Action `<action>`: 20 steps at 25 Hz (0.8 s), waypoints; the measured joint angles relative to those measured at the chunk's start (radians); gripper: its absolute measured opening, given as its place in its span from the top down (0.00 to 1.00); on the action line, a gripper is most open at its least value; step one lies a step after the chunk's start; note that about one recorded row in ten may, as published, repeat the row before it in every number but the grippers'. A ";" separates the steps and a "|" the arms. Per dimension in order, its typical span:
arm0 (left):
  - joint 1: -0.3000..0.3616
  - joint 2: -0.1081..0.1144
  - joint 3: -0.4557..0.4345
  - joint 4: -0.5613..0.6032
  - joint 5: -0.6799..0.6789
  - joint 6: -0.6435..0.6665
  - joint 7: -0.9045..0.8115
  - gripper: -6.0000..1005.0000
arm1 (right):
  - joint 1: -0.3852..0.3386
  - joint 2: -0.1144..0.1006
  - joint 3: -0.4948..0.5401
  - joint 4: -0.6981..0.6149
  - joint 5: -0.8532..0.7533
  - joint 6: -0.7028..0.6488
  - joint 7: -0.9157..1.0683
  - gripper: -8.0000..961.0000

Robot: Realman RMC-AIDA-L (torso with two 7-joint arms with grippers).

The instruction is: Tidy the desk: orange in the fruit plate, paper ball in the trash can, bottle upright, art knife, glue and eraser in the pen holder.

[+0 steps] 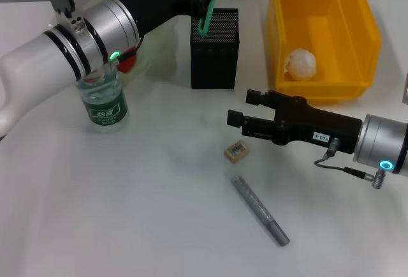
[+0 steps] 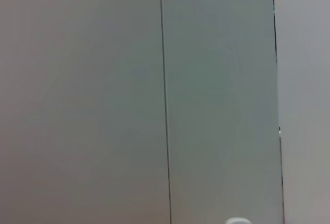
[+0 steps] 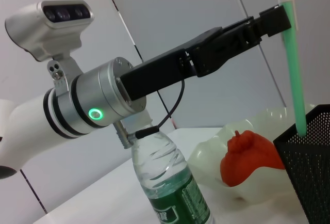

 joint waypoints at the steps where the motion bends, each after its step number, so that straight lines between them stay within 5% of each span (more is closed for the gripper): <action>1: 0.000 0.000 0.001 0.000 0.000 -0.002 0.000 0.81 | 0.000 0.000 -0.001 0.000 0.000 0.000 0.000 0.14; 20: -0.009 0.000 0.048 -0.001 -0.010 -0.058 0.000 0.81 | 0.000 0.000 -0.001 0.000 0.000 0.000 0.000 0.14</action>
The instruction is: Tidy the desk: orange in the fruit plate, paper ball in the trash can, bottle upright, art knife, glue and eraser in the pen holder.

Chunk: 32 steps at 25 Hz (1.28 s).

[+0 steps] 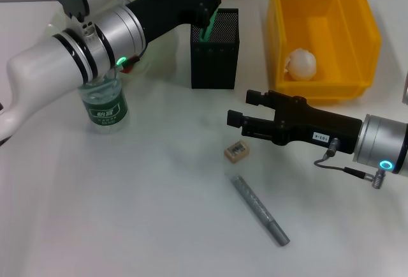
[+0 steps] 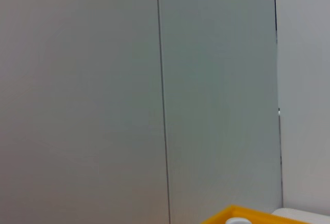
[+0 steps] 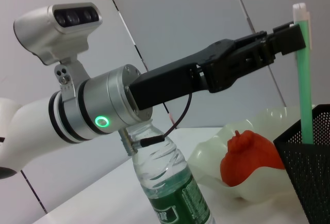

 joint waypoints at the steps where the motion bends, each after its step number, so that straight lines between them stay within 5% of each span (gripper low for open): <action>1: 0.000 0.000 0.005 0.000 0.000 -0.003 0.000 0.81 | 0.000 0.000 0.000 0.000 0.000 0.000 0.000 0.14; 24: 0.021 0.000 0.007 0.019 0.000 0.026 -0.010 0.70 | 0.001 0.000 0.003 0.000 0.000 0.000 -0.002 0.14; 32: 0.186 0.018 0.074 0.284 0.019 0.059 -0.113 0.60 | 0.001 0.000 0.002 0.000 0.000 -0.005 -0.002 0.14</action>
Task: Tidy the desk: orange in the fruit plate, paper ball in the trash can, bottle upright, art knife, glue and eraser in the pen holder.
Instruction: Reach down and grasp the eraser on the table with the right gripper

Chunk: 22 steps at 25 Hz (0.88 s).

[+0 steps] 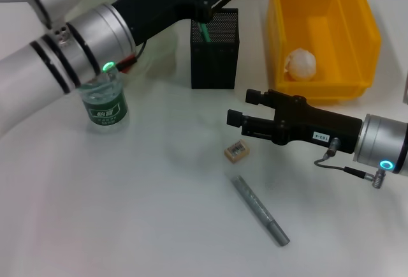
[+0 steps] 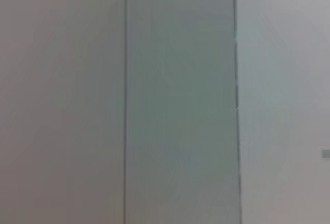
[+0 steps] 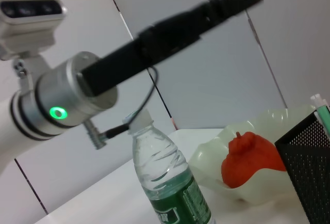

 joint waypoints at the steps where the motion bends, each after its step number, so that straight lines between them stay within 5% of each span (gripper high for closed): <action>1: 0.054 0.004 0.003 0.091 0.055 0.000 -0.054 0.57 | -0.001 0.000 0.002 -0.001 0.000 -0.009 -0.002 0.14; 8: 0.136 0.012 -0.067 0.289 0.388 0.049 -0.394 0.40 | -0.003 0.000 0.005 -0.008 0.000 -0.023 -0.003 0.14; 12: 0.147 0.012 -0.093 0.310 0.434 0.094 -0.432 0.33 | -0.004 -0.002 0.005 -0.009 0.000 -0.030 -0.003 0.14; 14: 0.191 0.005 -0.212 0.325 0.489 0.330 -0.443 0.30 | -0.004 -0.002 0.005 -0.009 0.000 -0.038 -0.003 0.14; 18: 0.207 0.009 -0.257 0.326 0.505 0.422 -0.451 0.22 | -0.006 -0.003 0.005 -0.011 0.000 -0.058 -0.004 0.14; 22: 0.246 0.020 -0.412 0.313 0.605 0.617 -0.485 0.18 | -0.008 -0.006 0.005 -0.011 0.000 -0.079 -0.006 0.14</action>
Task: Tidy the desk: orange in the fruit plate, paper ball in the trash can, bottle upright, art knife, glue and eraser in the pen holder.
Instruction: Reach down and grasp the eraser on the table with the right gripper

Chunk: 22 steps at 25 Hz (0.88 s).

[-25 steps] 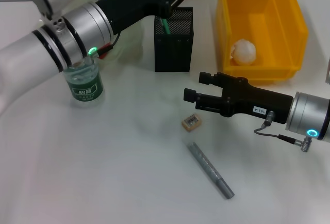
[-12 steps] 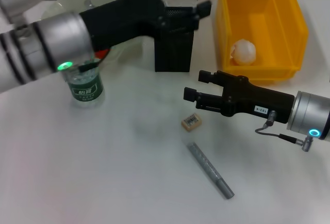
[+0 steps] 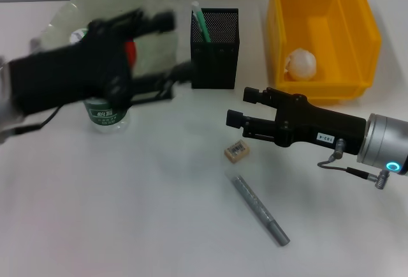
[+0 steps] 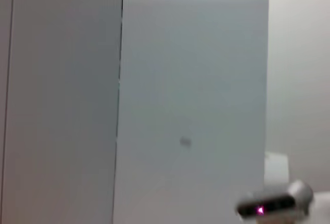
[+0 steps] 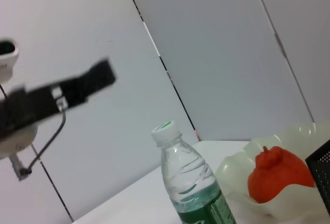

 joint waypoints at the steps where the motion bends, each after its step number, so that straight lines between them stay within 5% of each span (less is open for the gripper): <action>1: 0.000 0.000 0.000 0.000 0.000 0.000 0.000 0.18 | 0.000 0.000 0.000 0.000 0.000 0.000 0.000 0.14; 3: 0.021 0.001 -0.137 -0.048 0.101 0.118 -0.008 0.18 | -0.001 -0.001 -0.002 -0.007 -0.001 -0.002 -0.001 0.14; 9: 0.062 0.000 -0.282 -0.164 0.182 0.199 0.010 0.18 | -0.004 -0.002 0.001 -0.035 -0.001 -0.030 0.004 0.14; 22: 0.036 -0.017 -0.291 -0.303 0.298 0.212 0.150 0.18 | -0.002 -0.004 -0.005 -0.066 -0.009 -0.043 0.020 0.14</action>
